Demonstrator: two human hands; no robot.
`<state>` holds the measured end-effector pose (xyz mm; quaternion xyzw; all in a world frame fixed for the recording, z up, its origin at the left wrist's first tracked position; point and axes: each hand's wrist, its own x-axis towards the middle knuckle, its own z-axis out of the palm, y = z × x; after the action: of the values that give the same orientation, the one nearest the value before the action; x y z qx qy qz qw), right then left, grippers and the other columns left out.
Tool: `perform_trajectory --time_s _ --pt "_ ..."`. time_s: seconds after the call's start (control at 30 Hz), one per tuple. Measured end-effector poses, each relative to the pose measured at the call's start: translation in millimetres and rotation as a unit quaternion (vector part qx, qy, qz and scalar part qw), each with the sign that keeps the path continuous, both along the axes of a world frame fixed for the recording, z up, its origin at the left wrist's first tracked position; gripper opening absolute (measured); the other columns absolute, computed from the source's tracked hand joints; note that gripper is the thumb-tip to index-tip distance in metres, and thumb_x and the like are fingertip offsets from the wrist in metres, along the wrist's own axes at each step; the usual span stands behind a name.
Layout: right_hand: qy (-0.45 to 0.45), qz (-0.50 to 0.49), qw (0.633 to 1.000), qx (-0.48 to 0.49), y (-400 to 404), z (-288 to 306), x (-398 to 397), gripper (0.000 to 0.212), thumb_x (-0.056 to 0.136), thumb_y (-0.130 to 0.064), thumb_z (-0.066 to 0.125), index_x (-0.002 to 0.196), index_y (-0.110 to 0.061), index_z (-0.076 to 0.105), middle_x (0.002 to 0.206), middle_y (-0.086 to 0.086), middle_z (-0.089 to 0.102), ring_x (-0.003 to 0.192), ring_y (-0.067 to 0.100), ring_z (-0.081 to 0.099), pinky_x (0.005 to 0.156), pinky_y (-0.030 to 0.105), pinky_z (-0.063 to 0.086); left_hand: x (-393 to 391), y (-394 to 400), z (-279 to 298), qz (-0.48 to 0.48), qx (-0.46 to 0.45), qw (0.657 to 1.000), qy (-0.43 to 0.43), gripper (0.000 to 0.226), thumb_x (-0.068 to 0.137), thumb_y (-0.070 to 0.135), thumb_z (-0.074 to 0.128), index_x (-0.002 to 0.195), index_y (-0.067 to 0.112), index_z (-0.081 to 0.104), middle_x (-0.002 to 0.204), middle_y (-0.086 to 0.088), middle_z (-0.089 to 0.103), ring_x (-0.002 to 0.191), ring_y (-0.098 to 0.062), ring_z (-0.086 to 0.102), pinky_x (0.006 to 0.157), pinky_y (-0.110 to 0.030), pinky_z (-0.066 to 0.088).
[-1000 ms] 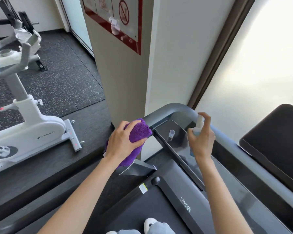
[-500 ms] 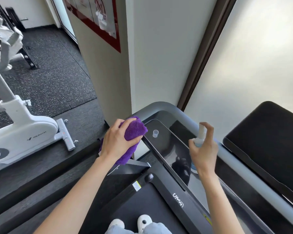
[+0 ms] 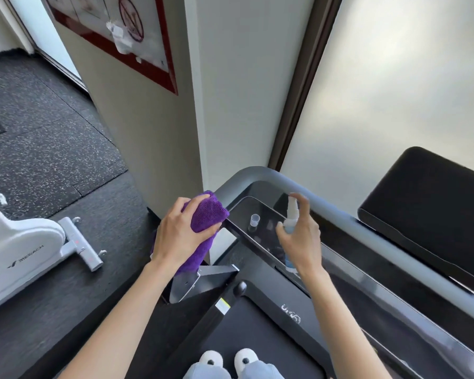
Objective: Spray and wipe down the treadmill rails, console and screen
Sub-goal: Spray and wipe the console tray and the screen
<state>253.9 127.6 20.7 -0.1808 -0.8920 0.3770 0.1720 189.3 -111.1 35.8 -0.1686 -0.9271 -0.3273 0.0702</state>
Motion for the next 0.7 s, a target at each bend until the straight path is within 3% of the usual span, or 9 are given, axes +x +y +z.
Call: perform_trajectory --time_s 0.13,0.33,0.53,0.7 --pt "-0.084 0.029 0.995 0.053 -27.4 -7.6 -25.1 0.057 0.087 -0.019 0.064 0.137 -0.030 0.037 0.105 0.002 0.059 0.081 0.026 0.053 0.067 0.037 0.045 -1.8 -13.8 -2.2 -0.006 0.000 1.000 0.007 0.061 0.075 0.050 0.073 0.131 0.033 0.055 0.109 0.006 0.054 0.092 -0.018 0.058 0.076 -0.030 0.048" --pt "-0.143 0.016 0.986 0.089 -46.9 -19.5 -43.7 0.063 0.083 -0.010 0.059 0.136 -0.033 0.032 0.095 -0.002 0.065 0.081 0.030 0.060 0.066 0.037 0.049 -2.5 -38.3 -6.9 0.014 -0.006 1.000 0.006 0.060 0.075 0.048 0.076 0.130 0.032 0.057 0.110 0.004 0.055 0.093 -0.019 0.060 0.077 -0.036 0.053" --pt "-0.139 0.012 0.985 0.101 -50.4 -26.2 -49.9 0.061 0.086 -0.004 0.054 0.136 -0.031 0.033 0.084 -0.002 0.053 0.075 0.033 0.054 0.063 0.038 0.042 5.5 -40.3 -30.0 0.027 0.007 1.000 -0.002 0.061 0.074 0.045 0.076 0.130 0.028 0.057 0.111 0.002 0.054 0.095 -0.022 0.058 0.080 -0.042 0.052" --pt "-0.127 0.019 0.989 0.067 -44.8 -27.7 -48.8 0.064 0.085 -0.007 0.059 0.136 -0.034 0.032 0.087 0.004 0.063 0.081 0.033 0.059 0.069 0.040 0.049 9.5 -17.1 -54.2 0.060 -0.098 0.992 0.059 0.063 0.077 0.055 0.065 0.131 0.025 0.057 0.120 -0.008 0.055 0.093 -0.033 0.056 0.074 -0.048 0.051"
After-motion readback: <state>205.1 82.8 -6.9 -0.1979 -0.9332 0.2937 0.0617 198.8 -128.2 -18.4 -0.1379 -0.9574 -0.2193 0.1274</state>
